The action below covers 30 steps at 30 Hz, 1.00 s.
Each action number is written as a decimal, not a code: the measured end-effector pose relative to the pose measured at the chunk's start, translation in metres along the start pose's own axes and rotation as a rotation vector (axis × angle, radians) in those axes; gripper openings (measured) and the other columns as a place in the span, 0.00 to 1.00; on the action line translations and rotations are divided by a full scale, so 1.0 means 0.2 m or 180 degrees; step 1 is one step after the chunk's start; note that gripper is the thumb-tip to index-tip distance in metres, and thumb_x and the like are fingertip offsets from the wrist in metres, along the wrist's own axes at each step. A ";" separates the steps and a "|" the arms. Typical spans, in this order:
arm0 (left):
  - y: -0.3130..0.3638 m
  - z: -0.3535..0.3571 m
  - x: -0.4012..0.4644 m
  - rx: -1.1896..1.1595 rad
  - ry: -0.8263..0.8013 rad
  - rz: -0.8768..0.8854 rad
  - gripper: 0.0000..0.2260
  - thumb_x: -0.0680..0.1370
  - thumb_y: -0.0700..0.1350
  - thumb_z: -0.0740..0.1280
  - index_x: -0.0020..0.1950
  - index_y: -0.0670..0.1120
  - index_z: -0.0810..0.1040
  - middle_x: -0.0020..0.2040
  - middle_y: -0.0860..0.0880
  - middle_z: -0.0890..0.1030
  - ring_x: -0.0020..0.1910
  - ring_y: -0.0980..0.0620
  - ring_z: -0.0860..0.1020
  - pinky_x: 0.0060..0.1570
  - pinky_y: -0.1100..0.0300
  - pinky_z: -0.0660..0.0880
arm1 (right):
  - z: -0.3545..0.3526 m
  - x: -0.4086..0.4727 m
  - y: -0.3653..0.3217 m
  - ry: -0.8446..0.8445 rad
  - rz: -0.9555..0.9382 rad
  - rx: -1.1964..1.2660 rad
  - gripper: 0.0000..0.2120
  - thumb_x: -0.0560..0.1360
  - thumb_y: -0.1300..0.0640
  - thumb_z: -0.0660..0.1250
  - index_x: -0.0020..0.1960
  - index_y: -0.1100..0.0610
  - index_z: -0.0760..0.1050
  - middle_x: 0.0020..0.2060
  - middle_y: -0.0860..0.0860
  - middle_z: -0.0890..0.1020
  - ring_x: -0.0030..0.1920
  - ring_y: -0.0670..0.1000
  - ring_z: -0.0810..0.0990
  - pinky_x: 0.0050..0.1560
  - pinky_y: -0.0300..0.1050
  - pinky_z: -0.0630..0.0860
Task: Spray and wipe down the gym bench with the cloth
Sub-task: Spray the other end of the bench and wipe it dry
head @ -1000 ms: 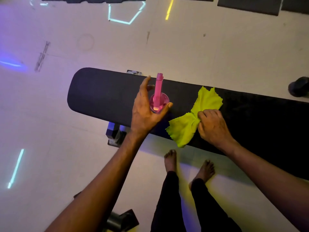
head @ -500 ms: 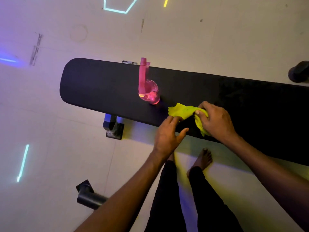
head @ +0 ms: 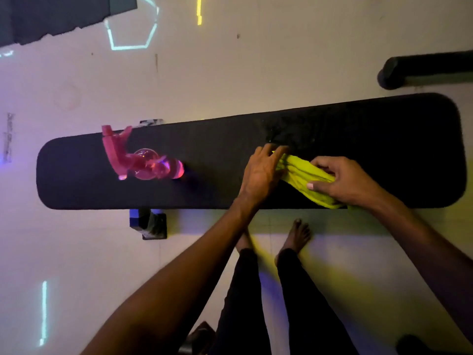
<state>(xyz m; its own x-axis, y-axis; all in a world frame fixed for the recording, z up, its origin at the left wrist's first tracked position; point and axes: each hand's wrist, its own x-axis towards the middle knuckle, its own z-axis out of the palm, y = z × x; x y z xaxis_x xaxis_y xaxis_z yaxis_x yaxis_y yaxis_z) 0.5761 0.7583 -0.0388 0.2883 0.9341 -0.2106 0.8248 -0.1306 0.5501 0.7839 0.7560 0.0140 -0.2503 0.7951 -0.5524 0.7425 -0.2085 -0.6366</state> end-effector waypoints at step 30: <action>1.20 0.33 1.19 0.0701 0.0164 0.1859 0.12 0.82 0.44 0.63 0.60 0.48 0.85 0.61 0.49 0.85 0.64 0.46 0.80 0.62 0.51 0.70 | -0.38 -0.45 0.98 0.3816 0.0832 -0.0921 0.18 0.71 0.73 0.70 0.59 0.63 0.85 0.40 0.63 0.87 0.35 0.65 0.85 0.32 0.51 0.81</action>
<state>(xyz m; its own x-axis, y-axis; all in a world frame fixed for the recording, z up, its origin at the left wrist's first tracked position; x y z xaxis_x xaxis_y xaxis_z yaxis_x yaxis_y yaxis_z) 0.8740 0.9282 -0.0106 0.7025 0.7021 0.1166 0.6207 -0.6846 0.3821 0.9990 0.6872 -0.0191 0.5317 0.7967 0.2873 0.8312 -0.4257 -0.3576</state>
